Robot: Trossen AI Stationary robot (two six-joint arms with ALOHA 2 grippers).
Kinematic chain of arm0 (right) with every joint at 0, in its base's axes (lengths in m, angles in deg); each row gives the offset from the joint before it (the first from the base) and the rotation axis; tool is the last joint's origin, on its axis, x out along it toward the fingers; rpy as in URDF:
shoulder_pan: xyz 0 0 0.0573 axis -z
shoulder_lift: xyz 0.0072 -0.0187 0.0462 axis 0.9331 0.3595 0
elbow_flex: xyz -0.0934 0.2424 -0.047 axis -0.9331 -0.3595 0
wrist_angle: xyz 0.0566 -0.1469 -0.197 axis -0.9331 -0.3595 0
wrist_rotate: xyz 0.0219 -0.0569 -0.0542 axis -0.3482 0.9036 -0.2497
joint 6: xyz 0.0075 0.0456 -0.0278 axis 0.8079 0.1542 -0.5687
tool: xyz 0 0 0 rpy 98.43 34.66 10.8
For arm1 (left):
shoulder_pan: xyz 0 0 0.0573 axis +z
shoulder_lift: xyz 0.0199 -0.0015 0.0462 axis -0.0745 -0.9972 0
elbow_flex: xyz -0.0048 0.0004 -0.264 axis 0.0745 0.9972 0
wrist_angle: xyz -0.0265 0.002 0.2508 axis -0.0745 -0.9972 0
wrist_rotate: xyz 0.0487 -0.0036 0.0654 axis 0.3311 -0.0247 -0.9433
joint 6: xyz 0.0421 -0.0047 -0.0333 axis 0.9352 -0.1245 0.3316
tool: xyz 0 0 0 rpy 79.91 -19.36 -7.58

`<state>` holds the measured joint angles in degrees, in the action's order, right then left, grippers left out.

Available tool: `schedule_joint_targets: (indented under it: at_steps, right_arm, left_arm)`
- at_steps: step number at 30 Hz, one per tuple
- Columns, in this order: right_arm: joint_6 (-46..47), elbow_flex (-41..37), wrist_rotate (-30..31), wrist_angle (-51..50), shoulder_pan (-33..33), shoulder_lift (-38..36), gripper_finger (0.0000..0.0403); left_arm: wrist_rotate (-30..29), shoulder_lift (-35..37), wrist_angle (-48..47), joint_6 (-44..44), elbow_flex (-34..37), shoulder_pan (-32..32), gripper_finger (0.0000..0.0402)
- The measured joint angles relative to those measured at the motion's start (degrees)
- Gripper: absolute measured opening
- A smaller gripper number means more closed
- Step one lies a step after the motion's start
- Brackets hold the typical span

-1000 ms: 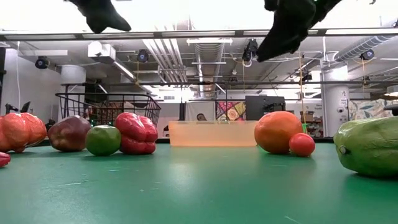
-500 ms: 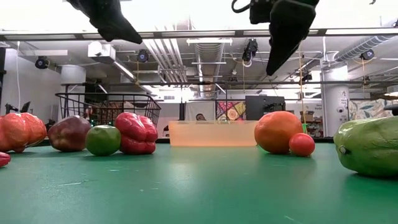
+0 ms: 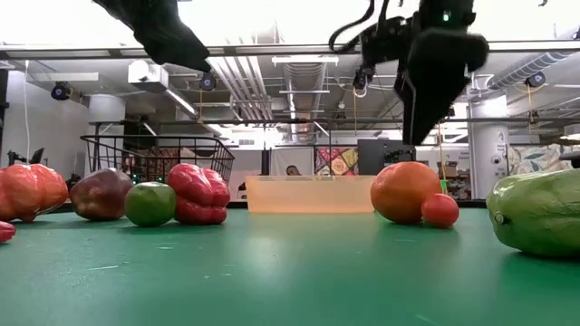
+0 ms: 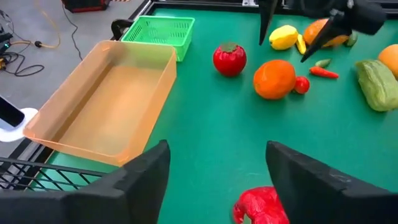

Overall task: Sort produce into baskets
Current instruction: Put the orange into the wire basket

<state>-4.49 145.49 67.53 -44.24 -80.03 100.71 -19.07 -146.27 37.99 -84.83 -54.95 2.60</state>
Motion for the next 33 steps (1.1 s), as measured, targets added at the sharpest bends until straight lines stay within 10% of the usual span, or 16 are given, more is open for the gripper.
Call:
schedule_joint_targets:
  at_steps: [33]
  right_arm:
    - [-4.8,-0.1,0.0,6.2,0.8,8.6,0.0283]
  left_arm:
    - [0.0,-2.3,2.9,-1.0,0.0,-0.2,0.0269]
